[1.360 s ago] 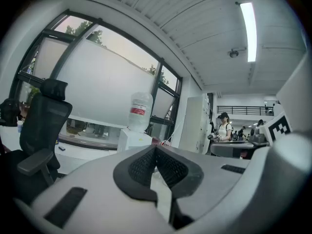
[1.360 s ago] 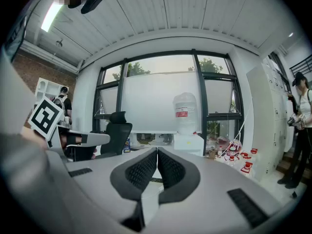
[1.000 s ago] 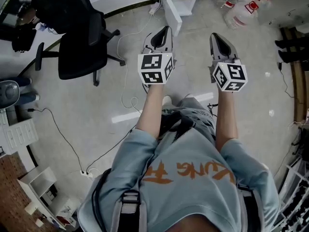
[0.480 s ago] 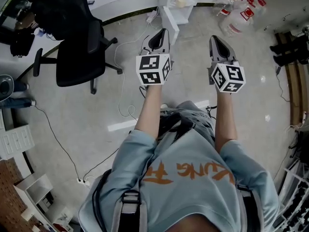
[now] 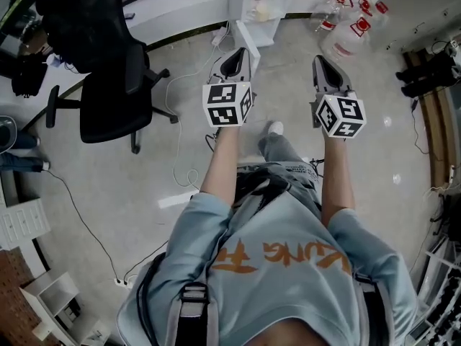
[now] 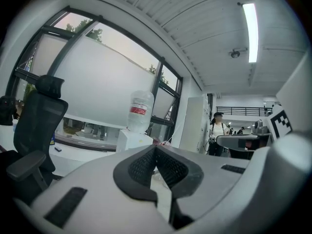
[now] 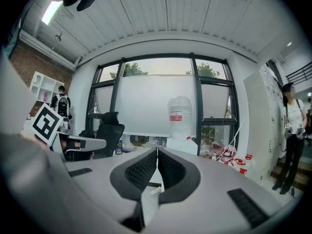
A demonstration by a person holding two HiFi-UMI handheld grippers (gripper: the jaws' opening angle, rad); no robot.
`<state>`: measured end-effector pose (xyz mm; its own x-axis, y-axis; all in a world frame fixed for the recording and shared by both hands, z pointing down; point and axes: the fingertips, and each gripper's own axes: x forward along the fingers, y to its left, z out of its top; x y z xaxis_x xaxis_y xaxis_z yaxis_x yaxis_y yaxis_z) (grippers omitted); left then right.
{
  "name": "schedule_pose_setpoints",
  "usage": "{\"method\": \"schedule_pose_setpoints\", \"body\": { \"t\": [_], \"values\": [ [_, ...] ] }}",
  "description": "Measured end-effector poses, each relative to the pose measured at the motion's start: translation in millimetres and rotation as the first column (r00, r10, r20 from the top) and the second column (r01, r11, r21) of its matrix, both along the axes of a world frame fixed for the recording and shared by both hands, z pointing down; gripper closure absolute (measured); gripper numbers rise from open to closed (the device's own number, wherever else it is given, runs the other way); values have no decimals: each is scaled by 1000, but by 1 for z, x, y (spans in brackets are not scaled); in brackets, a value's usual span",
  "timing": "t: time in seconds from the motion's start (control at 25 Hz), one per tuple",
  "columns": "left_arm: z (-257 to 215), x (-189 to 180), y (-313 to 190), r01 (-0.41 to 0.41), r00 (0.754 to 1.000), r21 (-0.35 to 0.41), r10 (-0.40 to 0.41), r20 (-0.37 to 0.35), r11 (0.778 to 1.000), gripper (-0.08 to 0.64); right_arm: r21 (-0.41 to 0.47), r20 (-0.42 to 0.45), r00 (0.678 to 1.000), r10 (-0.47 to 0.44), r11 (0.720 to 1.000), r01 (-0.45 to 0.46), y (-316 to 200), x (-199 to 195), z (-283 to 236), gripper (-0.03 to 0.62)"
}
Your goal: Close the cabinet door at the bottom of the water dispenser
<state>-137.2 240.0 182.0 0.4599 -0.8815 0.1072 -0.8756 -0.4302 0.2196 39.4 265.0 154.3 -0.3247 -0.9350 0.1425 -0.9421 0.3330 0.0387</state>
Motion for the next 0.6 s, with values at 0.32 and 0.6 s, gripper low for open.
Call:
{"method": "schedule_pose_setpoints", "body": {
  "t": [0.32,0.6],
  "values": [
    [5,-15,-43,77,997,-12,-77,26,997,540,1,22,998,-59,998,59,-52,-2,9,563],
    [30,-9,-105,142,989,-58,-140,40,988,540,-17,15,991,-133,991,134,-123,4,25,563]
  ]
}}
